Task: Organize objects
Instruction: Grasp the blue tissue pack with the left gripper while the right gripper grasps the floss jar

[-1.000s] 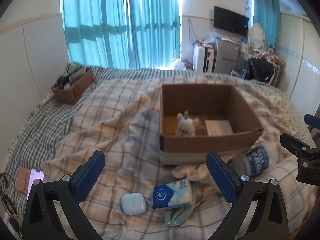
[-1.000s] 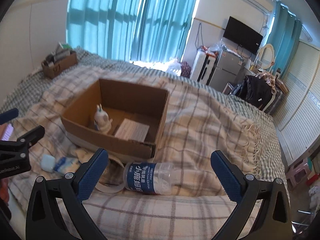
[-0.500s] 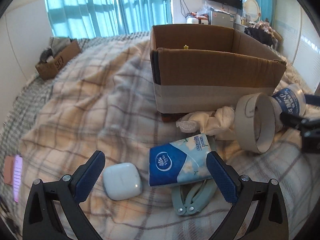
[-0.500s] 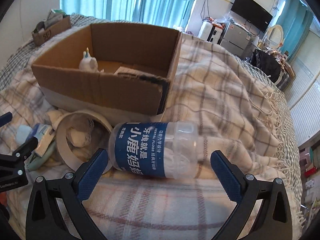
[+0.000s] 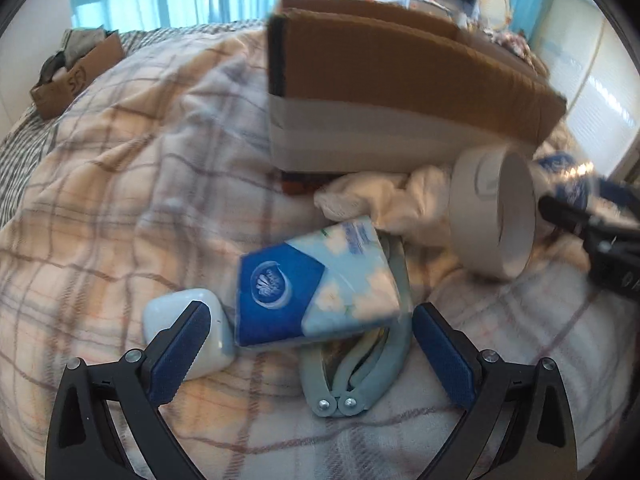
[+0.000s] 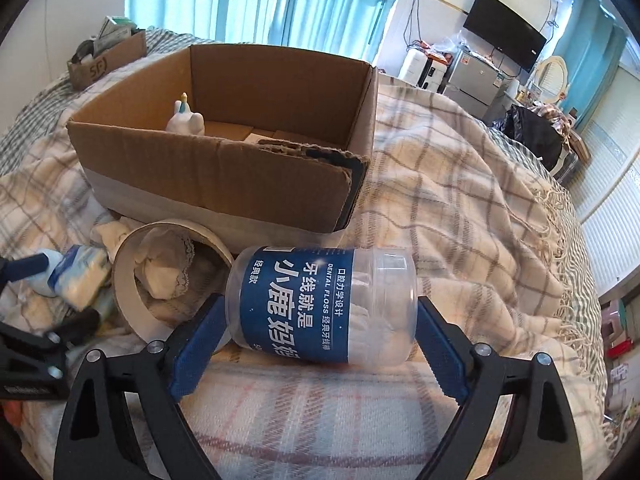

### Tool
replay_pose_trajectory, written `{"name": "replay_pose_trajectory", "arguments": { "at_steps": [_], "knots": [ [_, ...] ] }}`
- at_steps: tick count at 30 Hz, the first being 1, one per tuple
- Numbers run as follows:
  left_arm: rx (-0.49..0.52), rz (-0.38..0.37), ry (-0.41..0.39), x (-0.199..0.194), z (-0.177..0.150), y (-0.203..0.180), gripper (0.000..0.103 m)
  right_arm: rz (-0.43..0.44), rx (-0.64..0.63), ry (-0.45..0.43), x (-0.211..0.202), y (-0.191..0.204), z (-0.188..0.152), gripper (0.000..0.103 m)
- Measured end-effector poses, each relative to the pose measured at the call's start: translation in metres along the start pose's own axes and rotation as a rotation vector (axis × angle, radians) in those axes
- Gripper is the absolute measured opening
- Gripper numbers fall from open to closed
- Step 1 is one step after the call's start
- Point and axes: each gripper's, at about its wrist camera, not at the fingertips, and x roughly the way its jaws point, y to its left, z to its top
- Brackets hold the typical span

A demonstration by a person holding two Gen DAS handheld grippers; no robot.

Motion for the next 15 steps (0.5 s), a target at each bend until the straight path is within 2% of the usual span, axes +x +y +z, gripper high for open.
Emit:
{"name": "replay_pose_trajectory", "arguments": {
  "at_steps": [4, 9, 11, 15],
  "knots": [
    [-0.011, -0.014, -0.01, 0.001, 0.003, 0.002, 0.103, 0.014, 0.011, -0.007, -0.003, -0.001, -0.002, 0.092],
    [-0.045, -0.067, -0.027, -0.004, 0.004, 0.012, 0.102, 0.04, 0.031, -0.021, -0.007, -0.004, -0.004, 0.091],
    [-0.06, -0.094, -0.016, 0.0, 0.005, 0.016, 0.09, 0.045, 0.034, -0.024, -0.008, -0.004, -0.005, 0.091],
    [-0.129, -0.159, 0.02, 0.006, 0.006, 0.028, 0.078, 0.051, 0.036, -0.031, -0.011, -0.004, -0.006, 0.091]
  ]
}}
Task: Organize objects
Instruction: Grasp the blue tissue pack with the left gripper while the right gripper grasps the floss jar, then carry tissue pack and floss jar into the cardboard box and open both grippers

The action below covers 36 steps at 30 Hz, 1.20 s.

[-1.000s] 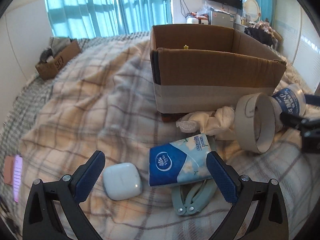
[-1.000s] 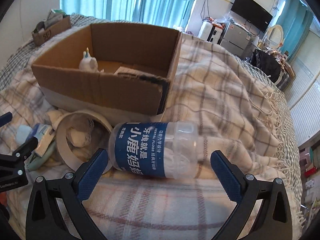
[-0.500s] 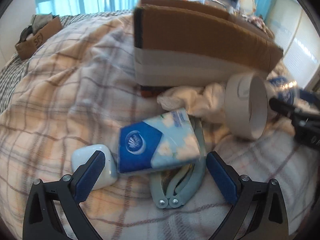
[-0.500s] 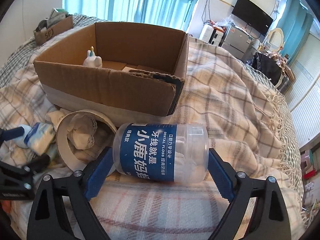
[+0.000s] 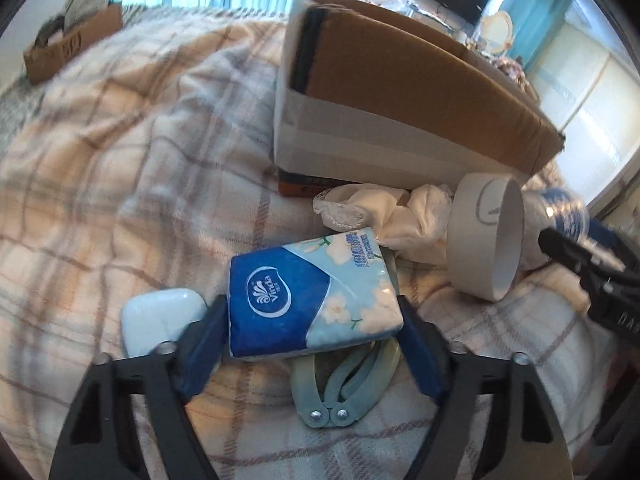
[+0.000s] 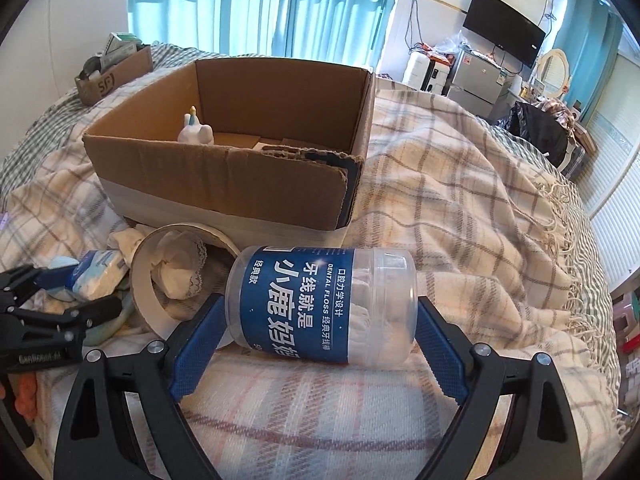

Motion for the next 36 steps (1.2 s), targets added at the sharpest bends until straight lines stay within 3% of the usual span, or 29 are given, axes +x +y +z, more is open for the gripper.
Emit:
{"name": "replay_pose_trajectory", "arguments": {
  "at_steps": [7, 14, 20, 29, 36],
  "knots": [
    [-0.017, -0.002, 0.007, -0.012, -0.002, 0.003, 0.076, 0.013, 0.002, -0.02, -0.015, 0.0, 0.001, 0.091],
    [0.046, 0.048, -0.079, -0.06, 0.014, -0.014, 0.076, 0.024, -0.019, -0.085, -0.053, 0.006, 0.019, 0.091],
    [0.106, 0.067, -0.173, -0.11, 0.05, -0.029, 0.076, 0.052, -0.012, -0.178, -0.1, 0.005, 0.043, 0.091],
    [0.182, 0.071, -0.299, -0.17, 0.1, -0.068, 0.076, 0.014, -0.069, -0.31, -0.168, 0.009, 0.09, 0.091],
    [0.171, 0.045, -0.328, -0.168, 0.14, -0.079, 0.076, 0.033, -0.054, -0.366, -0.182, -0.005, 0.131, 0.091]
  ]
}}
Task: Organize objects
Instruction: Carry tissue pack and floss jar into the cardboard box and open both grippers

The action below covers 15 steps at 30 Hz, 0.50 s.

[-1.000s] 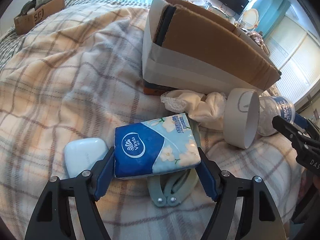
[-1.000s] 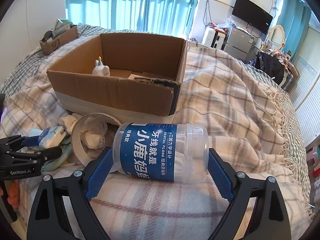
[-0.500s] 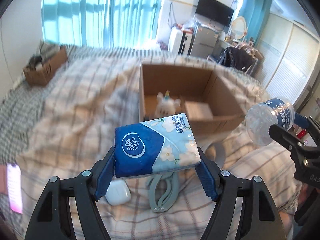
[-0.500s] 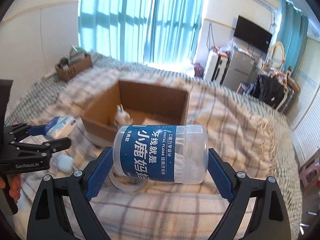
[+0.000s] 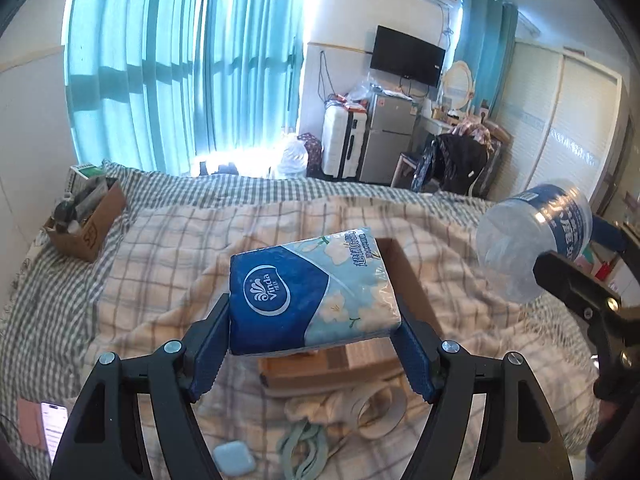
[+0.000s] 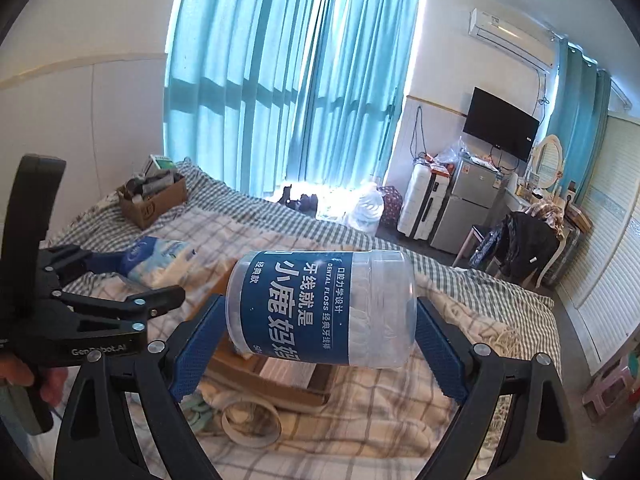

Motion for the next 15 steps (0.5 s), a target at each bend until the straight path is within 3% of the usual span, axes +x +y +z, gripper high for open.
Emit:
{"name": "replay_pose_trajectory", "arguments": {
  "at_steps": [7, 15],
  "knots": [
    [0.013, 0.022, 0.003, 0.04, 0.027, 0.003, 0.076, 0.013, 0.008, -0.005, 0.041, -0.013, 0.023, 0.091],
    [0.025, 0.044, 0.033, 0.094, 0.02, 0.009, 0.076, 0.051, 0.051, 0.035, 0.11, -0.023, 0.018, 0.091]
  ]
}}
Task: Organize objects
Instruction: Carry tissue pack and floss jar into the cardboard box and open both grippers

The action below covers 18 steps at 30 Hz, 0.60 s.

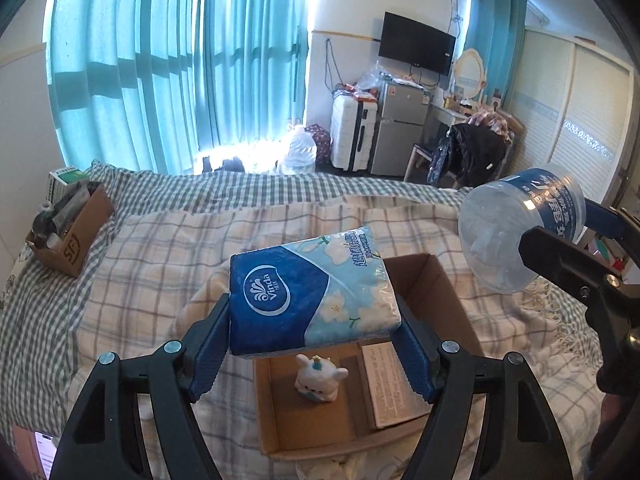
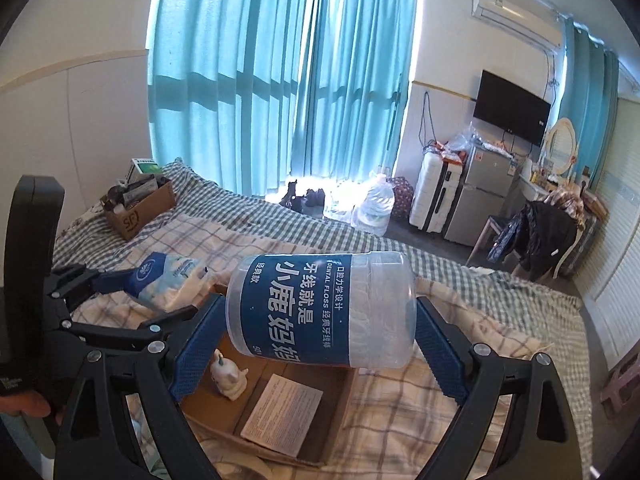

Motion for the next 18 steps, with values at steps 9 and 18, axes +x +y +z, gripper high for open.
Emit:
{"name": "replay_pose_trajectory", "arguments": {
  "at_steps": [9, 18],
  "knots": [
    [0.01, -0.01, 0.051, 0.053, -0.016, 0.0, 0.076, 0.036, 0.038, 0.074, 0.059, -0.007, -0.028, 0.091],
    [0.027, -0.014, 0.095, 0.073, -0.034, -0.007, 0.076, 0.053, 0.081, 0.116, 0.082, -0.008, -0.048, 0.091]
  ]
}}
